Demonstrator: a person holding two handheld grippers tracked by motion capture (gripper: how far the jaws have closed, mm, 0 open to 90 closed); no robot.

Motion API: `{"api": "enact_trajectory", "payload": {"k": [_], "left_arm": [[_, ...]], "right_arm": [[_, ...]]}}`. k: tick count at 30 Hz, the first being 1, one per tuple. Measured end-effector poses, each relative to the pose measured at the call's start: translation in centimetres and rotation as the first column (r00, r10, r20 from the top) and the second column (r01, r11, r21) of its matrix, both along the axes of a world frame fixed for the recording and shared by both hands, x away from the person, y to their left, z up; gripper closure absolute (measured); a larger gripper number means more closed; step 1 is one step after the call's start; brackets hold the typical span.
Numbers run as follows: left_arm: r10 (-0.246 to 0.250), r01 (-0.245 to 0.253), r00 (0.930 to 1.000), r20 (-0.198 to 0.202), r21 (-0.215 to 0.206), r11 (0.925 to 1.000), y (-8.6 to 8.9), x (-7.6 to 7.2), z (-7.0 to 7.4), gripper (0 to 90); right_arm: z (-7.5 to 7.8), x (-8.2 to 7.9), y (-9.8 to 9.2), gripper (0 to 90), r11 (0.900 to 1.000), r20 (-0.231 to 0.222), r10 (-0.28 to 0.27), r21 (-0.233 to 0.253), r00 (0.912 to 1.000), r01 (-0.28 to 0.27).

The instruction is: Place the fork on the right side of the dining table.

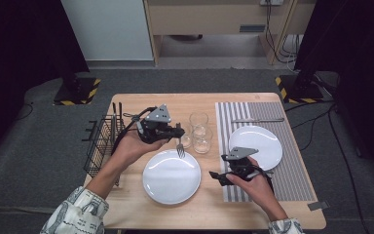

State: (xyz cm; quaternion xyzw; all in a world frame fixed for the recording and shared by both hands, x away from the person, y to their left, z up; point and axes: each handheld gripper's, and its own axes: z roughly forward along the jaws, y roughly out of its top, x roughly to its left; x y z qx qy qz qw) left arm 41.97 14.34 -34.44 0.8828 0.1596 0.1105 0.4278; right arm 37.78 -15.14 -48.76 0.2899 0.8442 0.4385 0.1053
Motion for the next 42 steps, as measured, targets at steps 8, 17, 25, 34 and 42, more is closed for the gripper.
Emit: {"api": "enact_trajectory", "payload": {"k": [8, 17, 25, 34, 42], "left_arm": [[-0.025, 0.025, 0.9996, -0.01, 0.008, 0.9996, -0.9, -0.2, -0.6, 86.9], [-0.057, 0.057, 0.9983, -0.01, 0.02, 0.9982, -1.9, -0.6, -1.1, 86.8], [-0.059, 0.059, 0.9981, -0.018, 0.026, 0.9979, -1.6, -0.3, -1.8, 86.8], [-0.063, 0.063, 0.9979, -0.017, 0.021, 0.9978, -1.5, -0.2, -1.9, 86.8], [-0.071, 0.071, 0.9973, -0.017, 0.018, 0.9973, -1.1, -0.6, -2.0, 86.8]], "right_arm": [[1.1, 0.0, 0.5, 28.4, 0.999, 0.031, 0.037, -0.002, 0.9989, -0.037], [2.1, -0.1, 1.0, 37.6, 0.997, 0.031, 0.077, -0.008, 0.9966, -0.077], [4.4, 0.2, 1.6, 43.8, 0.994, 0.033, 0.107, -0.004, 0.9938, -0.106], [7.2, 1.1, 2.6, 56.1, 0.99, 0.051, 0.142, 0.003, 0.9885, -0.142], [8.4, 1.8, 3.7, 69.7, 0.982, 0.05, 0.189, 0.008, 0.9807, -0.19]]}}
